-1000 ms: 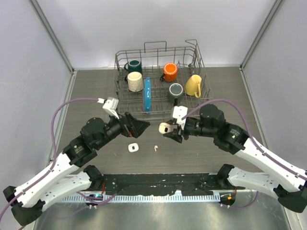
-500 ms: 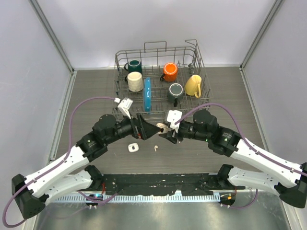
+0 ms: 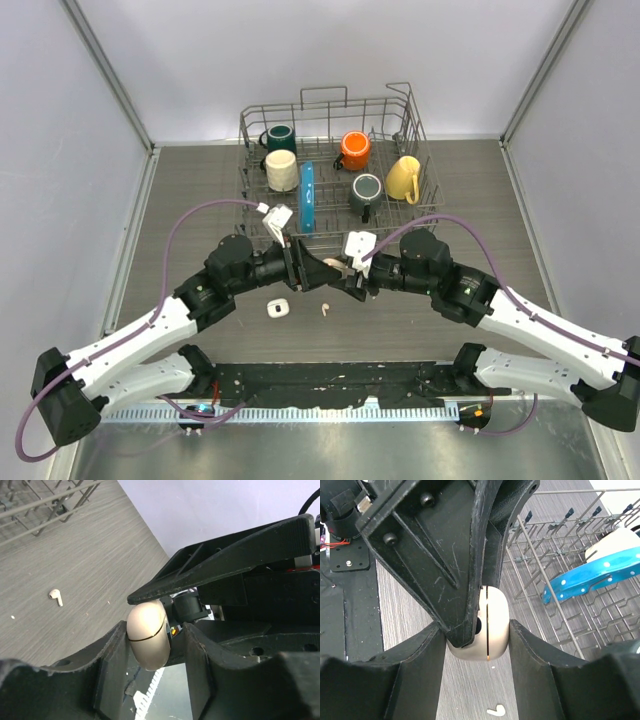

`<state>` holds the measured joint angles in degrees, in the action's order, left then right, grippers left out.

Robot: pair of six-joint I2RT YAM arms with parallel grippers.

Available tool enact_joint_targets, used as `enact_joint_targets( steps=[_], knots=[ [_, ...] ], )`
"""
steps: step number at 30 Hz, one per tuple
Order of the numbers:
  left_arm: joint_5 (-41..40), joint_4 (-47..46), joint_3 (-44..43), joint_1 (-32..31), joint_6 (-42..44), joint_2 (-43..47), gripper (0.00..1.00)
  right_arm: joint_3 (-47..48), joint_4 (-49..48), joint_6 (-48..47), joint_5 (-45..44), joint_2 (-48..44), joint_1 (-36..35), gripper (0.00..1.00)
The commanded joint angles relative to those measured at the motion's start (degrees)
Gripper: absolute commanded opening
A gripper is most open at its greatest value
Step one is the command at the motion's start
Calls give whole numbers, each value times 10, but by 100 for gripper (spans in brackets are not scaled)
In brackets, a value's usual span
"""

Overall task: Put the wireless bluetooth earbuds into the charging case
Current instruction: Pick up the charging case at the center of the board.

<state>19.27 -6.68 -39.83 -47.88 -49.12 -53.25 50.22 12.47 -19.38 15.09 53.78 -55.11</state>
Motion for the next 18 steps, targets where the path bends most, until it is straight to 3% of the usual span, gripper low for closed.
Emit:
enact_joint_targets(
  steps=[1,6,8,10,13,14,15,18],
  knots=[
    [32,-34,2,-1,1,-3,45,3,-37,1,-5,-4,-4,1],
    [47,-26,2,-1,-3,-6,45,-4,-46,-5,-23,-7,-5,1],
    [51,-26,4,-1,-3,-5,37,-3,-48,-7,-23,-8,-6,1],
    [51,-26,4,-1,-2,-5,22,-4,-51,-6,-23,-7,-6,1],
    [53,-27,2,-1,2,-7,10,-4,-55,3,-23,-7,-7,2],
    [51,-28,2,-1,3,-6,8,-5,-60,12,-26,-7,-7,6],
    [43,-29,5,-1,5,-4,0,-6,-65,21,-30,-6,-7,19],
    [9,-31,17,-1,17,10,0,2,-77,75,-52,-7,-7,45]
  ],
)
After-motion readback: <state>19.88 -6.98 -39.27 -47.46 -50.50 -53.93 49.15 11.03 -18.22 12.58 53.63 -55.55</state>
